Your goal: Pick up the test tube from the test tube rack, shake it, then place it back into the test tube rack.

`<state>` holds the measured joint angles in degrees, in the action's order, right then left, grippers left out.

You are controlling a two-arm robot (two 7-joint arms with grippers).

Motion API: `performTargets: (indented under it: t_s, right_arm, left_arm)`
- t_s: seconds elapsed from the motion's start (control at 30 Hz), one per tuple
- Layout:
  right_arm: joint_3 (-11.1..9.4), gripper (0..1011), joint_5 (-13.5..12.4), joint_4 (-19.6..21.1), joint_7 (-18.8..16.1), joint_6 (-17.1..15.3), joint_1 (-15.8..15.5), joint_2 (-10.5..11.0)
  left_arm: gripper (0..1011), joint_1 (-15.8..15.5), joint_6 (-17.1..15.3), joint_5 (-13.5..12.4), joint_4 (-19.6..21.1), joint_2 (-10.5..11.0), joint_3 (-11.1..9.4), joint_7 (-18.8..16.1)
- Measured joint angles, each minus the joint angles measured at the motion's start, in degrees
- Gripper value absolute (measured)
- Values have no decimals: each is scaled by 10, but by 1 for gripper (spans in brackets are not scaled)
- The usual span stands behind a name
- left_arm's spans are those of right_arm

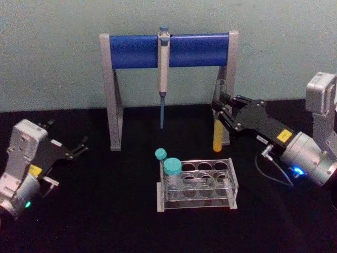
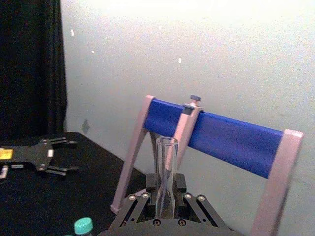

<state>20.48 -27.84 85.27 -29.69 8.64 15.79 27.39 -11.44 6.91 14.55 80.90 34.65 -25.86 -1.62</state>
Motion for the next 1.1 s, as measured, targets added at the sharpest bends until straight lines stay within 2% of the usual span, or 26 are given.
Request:
performTargets:
  t_s: [0.5,0.77,0.9,1.1]
  right_arm:
    - [-21,229,13,-4,5,14,-13,-15]
    - [-22,229,12,-14,-6,25,-9,-29]
    - [-16,229,1,-23,-24,31,-1,-37]
    - [-7,229,-41,-34,-71,27,8,-41]
  left_arm:
    - [1001,0,0,0,0,0,0,0]
    - [1001,0,0,0,0,0,0,0]
    - [1001,0,0,0,0,0,0,0]
    - [1001,0,0,0,0,0,0,0]
